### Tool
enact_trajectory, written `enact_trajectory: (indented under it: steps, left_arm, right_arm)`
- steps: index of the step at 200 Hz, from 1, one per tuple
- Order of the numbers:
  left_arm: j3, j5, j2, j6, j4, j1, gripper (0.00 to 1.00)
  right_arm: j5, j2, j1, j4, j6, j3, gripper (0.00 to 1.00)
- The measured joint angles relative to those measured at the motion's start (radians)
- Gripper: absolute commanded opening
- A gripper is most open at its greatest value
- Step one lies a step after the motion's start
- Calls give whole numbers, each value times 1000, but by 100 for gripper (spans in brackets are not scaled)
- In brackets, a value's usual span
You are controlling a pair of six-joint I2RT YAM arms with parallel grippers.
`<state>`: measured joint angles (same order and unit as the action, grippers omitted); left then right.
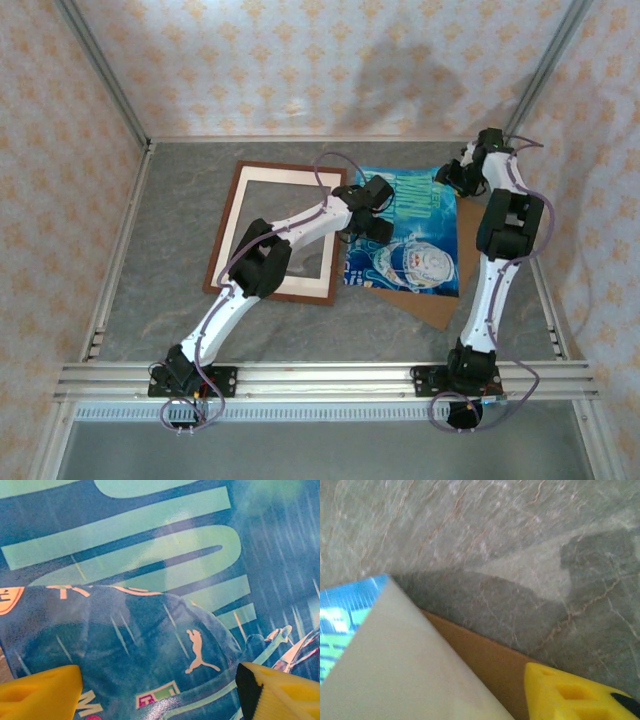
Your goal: Put the photo into the frame
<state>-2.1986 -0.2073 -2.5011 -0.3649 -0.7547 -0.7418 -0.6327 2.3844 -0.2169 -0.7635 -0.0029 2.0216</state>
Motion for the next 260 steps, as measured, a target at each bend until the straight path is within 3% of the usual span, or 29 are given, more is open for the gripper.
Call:
enact_trajectory:
  steps: [41, 56, 119, 182, 215, 260]
  left_arm:
    - [0, -5, 0, 0, 3, 0, 81]
    - [0, -10, 0, 0, 5, 0, 82]
    - [68, -23, 99, -22, 53, -28, 86]
    - [81, -8, 316, -54, 149, -206, 86]
    - [69, 26, 320, -65, 174, -258, 81]
    - [34, 113, 269, -60, 177, -260, 72]
  right_arm:
    - [20, -70, 0, 29, -42, -74, 10]
    - [35, -99, 0, 31, -36, -92, 7]
    - [119, -375, 13, 25, 142, -282, 6]
    - [240, -726, 99, 40, 308, -414, 6]
    - [261, -814, 126, 58, 377, -456, 6]
    - [270, -850, 149, 85, 435, -503, 6]
